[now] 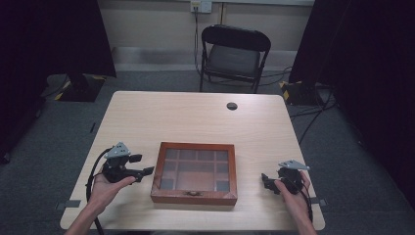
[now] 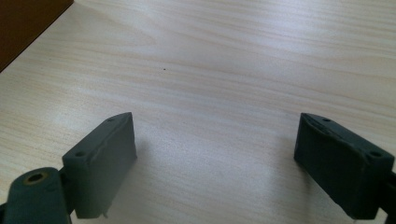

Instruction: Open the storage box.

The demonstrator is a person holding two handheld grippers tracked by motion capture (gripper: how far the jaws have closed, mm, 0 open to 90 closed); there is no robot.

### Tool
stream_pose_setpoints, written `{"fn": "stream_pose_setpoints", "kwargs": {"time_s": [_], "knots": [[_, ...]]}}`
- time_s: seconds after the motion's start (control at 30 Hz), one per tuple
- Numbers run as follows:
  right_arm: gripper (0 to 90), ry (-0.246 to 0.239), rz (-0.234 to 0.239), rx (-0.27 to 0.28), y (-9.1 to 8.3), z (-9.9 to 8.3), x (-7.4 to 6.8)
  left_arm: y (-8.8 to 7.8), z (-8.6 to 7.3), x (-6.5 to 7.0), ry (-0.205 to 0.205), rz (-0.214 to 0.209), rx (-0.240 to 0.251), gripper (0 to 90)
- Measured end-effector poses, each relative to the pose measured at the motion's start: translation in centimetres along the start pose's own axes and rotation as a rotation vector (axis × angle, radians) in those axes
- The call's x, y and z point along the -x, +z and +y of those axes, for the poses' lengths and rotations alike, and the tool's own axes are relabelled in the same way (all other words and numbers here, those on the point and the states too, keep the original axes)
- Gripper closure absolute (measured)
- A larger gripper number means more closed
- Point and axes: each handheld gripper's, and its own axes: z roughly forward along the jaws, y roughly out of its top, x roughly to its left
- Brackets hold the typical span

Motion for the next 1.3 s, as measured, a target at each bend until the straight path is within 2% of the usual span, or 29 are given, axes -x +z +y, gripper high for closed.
{"fn": "stream_pose_setpoints", "kwargs": {"time_s": [0.07,0.1,0.13,0.27,0.4,0.53,0.57,0.73,0.8,0.83,0.87,0.9,1.07,1.13,1.17,1.3], "knots": [[11.7,0.000,0.000,0.000,0.0,0.0,0.0,0.1,0.1,0.1,0.001,-0.003,-0.005,27.1],[11.6,0.000,0.000,0.000,0.0,0.0,0.0,0.2,0.4,0.4,0.020,-0.009,-0.010,28.4],[11.6,0.000,0.000,0.000,0.0,0.0,0.0,0.2,0.4,0.4,0.020,-0.009,-0.010,29.4],[11.7,0.000,0.001,0.000,0.0,0.0,0.0,0.4,1.2,1.2,0.035,0.003,0.017,30.1],[11.7,0.000,0.000,0.000,0.0,0.0,0.0,0.6,1.9,1.5,0.031,-0.010,0.032,32.0],[11.7,0.000,0.000,0.000,0.0,0.0,0.0,1.1,2.6,2.2,0.048,-0.027,0.044,32.1],[11.6,0.000,0.001,0.000,0.0,0.0,0.0,1.4,2.9,2.6,0.071,-0.027,0.034,32.1],[11.6,0.000,0.001,0.000,0.0,0.0,0.0,2.0,3.7,3.5,0.085,-0.058,0.027,33.7],[11.6,0.000,0.001,0.000,0.0,0.0,0.0,2.1,4.1,4.0,0.103,-0.033,0.026,35.2],[11.6,0.000,0.001,0.000,0.0,0.0,0.0,2.2,4.2,4.1,0.103,-0.036,0.032,36.5],[11.6,0.000,0.001,0.000,0.0,0.0,0.0,2.3,4.4,4.3,0.093,-0.056,0.031,37.6],[11.6,0.000,0.002,0.000,0.0,0.0,0.0,2.5,4.5,4.4,0.105,-0.070,0.023,38.0],[11.6,0.000,0.002,0.000,0.0,0.0,0.0,3.2,4.9,5.6,0.146,-0.099,-0.008,41.9],[11.6,-0.001,0.002,0.000,0.0,0.0,0.0,3.4,4.9,5.8,0.138,-0.115,-0.013,42.0],[11.6,-0.001,0.003,0.000,0.0,0.0,0.0,3.7,4.9,6.2,0.148,-0.135,-0.026,41.9],[11.6,-0.002,0.003,0.000,0.0,0.0,0.0,4.3,4.9,7.0,0.157,-0.163,-0.040,42.0]]}}
